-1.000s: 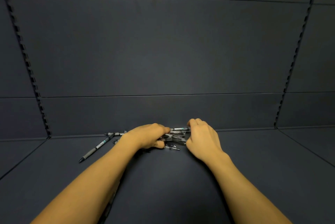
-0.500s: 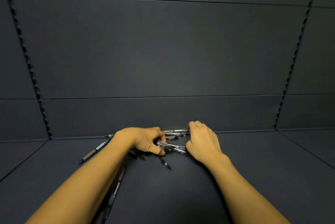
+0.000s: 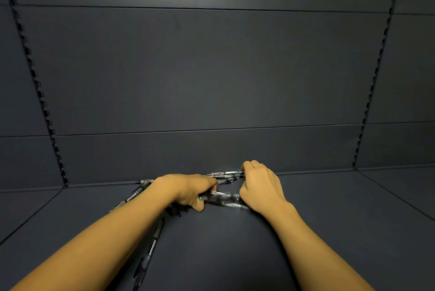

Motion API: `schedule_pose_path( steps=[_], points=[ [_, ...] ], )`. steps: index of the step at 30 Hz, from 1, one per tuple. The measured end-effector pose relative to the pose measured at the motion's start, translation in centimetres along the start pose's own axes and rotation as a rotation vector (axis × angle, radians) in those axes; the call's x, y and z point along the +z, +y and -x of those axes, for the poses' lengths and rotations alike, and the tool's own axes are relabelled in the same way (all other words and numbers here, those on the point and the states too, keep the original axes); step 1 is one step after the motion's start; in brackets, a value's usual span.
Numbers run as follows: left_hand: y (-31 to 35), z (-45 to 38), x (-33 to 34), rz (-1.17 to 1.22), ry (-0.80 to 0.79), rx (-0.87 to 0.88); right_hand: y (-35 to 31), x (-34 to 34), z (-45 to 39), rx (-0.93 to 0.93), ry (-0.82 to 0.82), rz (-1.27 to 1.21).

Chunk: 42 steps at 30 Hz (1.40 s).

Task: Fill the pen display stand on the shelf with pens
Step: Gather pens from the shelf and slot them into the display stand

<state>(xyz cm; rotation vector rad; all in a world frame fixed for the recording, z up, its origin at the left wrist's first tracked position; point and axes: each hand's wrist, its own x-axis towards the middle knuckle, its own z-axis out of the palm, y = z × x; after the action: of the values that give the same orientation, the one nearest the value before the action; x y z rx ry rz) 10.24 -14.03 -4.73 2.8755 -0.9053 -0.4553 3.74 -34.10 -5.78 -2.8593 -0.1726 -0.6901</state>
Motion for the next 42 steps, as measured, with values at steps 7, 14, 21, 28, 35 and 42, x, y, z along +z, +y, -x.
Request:
schedule_pose_path(
  steps=[7, 14, 21, 28, 35, 42],
  points=[
    [-0.6, 0.4, 0.3, -0.209, 0.185, 0.041, -0.1, -1.1, 0.0, -0.011, 0.072, -0.018],
    [-0.1, 1.6, -1.9, -0.332, 0.386, 0.058, 0.0, -2.9, -0.3, -0.034, 0.172, -0.120],
    [0.4, 4.4, -4.6, -0.413, 0.536, -0.044, 0.1, -3.6, -0.6, -0.059, 0.221, -0.195],
    [-0.6, 9.6, -4.6, -0.487, 0.564, -0.238, -2.0, -3.2, -0.9, -0.161, 0.144, -0.231],
    [-4.0, 17.8, -2.3, -0.488, 0.541, -0.453, -7.5, -2.3, -0.9, -0.305, 0.061, -0.251],
    [-7.6, 27.5, -0.2, -0.460, 0.520, -0.617, -15.6, -1.6, 0.3, -0.465, -0.006, -0.251]
  ],
)
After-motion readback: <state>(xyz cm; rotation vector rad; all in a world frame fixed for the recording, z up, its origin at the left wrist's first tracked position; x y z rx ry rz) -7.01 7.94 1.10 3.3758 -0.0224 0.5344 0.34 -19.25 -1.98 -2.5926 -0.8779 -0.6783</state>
